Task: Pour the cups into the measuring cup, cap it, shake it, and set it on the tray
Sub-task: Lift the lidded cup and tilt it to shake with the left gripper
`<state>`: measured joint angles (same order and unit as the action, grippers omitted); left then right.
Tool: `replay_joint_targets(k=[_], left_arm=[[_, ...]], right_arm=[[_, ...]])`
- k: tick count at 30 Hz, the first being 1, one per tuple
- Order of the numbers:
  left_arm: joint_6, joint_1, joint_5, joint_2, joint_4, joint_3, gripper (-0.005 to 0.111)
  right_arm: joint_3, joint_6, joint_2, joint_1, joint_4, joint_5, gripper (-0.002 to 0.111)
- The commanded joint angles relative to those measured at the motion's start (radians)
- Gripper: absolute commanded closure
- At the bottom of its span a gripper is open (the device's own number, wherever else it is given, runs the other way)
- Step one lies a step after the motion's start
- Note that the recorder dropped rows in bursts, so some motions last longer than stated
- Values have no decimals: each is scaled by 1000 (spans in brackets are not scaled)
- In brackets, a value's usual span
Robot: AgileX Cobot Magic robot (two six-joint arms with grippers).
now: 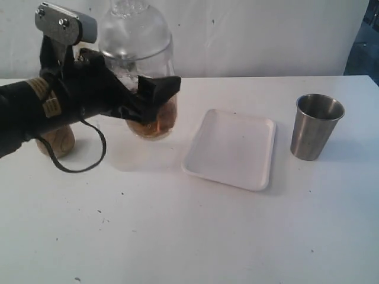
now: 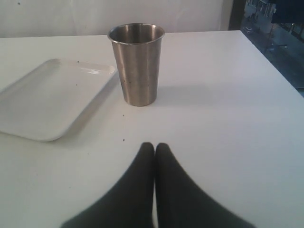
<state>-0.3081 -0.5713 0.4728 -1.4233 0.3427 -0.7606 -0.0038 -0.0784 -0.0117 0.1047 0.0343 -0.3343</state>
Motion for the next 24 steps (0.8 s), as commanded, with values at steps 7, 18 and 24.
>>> replay_joint_targets(k=[7,18,24], left_arm=[[-19,96,-48,9,64,-25,107],[-228,192,-97,-17,124,-52,107],[-190,185,-47,20,189,-30,107]], right_arm=[[4,-3,2,-4,1,0,108],[4,-3,2,-4,0,0,108],[4,-3,2,-4,0,0,108]])
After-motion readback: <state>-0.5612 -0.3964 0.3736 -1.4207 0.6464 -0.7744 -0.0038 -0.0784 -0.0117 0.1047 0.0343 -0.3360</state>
